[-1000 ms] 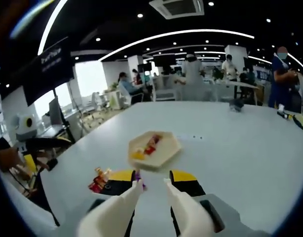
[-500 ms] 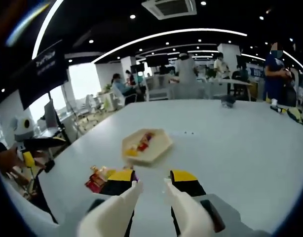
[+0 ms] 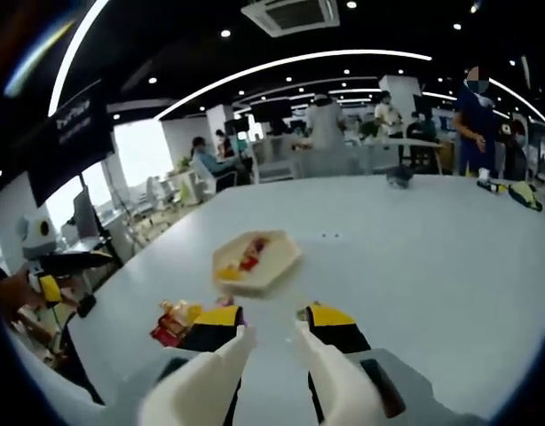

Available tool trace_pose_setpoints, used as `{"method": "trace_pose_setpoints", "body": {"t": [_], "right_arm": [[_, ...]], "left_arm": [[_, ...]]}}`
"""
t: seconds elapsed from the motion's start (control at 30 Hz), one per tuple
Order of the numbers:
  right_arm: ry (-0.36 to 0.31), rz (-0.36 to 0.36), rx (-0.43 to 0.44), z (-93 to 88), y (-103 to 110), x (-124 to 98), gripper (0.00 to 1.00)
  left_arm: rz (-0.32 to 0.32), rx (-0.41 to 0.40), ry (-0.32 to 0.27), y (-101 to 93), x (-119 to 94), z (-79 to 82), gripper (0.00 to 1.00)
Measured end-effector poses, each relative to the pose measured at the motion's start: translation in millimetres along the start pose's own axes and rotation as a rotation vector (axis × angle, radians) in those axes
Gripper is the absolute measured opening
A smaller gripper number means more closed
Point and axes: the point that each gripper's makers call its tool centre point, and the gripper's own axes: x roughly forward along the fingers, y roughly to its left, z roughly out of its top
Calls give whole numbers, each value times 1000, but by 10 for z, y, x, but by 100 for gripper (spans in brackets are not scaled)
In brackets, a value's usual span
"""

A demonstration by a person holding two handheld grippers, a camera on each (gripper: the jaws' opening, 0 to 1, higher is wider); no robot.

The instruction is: Place the target food into the container with the food tongs after gripping and lifting it, then release it inside without dropping or visibly crushing the food.

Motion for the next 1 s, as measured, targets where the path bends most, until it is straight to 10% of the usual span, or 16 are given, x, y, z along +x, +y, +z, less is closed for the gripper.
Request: {"method": "trace_pose_setpoints", "body": {"t": [1.0], "right_arm": [[-6, -27, 33, 177, -151, 228, 27]], "left_arm": [[-8, -15, 21, 223, 151, 52, 99]]}}
